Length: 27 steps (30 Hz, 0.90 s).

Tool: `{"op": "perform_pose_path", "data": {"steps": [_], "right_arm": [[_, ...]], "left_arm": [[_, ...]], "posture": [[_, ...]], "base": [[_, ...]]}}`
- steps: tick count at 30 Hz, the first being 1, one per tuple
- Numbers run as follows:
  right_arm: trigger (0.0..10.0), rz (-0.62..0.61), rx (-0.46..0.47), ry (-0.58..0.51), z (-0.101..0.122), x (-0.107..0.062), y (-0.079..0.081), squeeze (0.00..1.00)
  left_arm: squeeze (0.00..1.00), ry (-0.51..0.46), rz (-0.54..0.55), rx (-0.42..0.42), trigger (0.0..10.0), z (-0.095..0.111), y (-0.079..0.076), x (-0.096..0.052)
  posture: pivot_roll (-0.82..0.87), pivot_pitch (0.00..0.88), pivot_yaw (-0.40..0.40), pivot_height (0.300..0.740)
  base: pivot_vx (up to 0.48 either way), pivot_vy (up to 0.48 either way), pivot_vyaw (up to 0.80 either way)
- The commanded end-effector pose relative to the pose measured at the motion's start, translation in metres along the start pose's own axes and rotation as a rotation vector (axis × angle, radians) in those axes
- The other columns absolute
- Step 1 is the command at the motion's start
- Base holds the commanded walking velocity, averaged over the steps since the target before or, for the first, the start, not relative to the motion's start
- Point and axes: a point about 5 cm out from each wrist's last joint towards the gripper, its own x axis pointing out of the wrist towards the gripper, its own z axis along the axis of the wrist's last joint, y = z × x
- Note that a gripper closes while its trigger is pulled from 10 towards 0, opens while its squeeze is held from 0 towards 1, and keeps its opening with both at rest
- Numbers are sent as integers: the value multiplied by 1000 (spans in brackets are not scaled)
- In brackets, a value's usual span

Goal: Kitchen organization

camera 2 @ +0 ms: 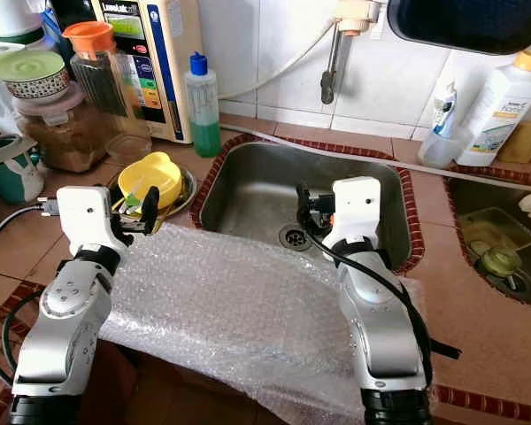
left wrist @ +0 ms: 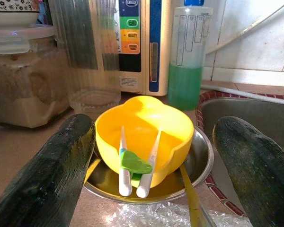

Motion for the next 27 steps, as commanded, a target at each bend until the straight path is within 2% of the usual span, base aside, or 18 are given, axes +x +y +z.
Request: {"op": "perform_pose_path", "data": {"steps": [1, 6, 10, 12, 16, 18, 22, 26, 27], "right_arm": [[10000, 12, 14, 5, 2, 0, 2, 0], [10000, 18, 13, 3, 2, -1, 2, 0], [10000, 21, 10, 0, 2, -2, 2, 0], [10000, 28, 6, -1, 2, -2, 2, 0], [10000, 71, 40, 5, 1, -4, 8, 0], [10000, 84, 41, 10, 1, -5, 11, 0], [10000, 120, 66, 26, 0, -5, 15, 0], [10000, 167, 81, 32, 1, -6, 20, 0], [10000, 193, 86, 33, 1, -7, 23, 0]], "left_arm": [[0, 1, -19, -8, 10000, 0, -4, 2], [0, -19, -26, 23, 10000, 1, -11, 2], [0, -42, 13, 66, 10000, 3, -10, 1], [0, -41, 46, 71, 10000, 2, -7, 1], [0, -58, 160, 88, 10000, 5, 11, 0], [0, -57, 176, 93, 10000, 5, 14, 0], [0, -17, 167, 46, 10000, -4, 16, 2], [0, -13, 129, 21, 10000, -9, 8, 6], [0, -13, 110, -9, 10000, -10, 4, 7]], "posture": [[38, 39, -12, 740], [33, 43, -12, 740], [30, 47, -13, 740], [30, 49, -14, 740], [32, 53, -18, 740], [32, 53, -18, 740], [28, 56, -21, 740], [25, 56, -23, 740], [21, 58, -24, 740]], "base": [[0, 0, 0], [0, 0, -784], [0, 0, -116], [0, 0, 0], [0, 0, 0], [0, 0, 0], [0, 0, 0], [0, 0, 0], [0, 0, 0]]}}
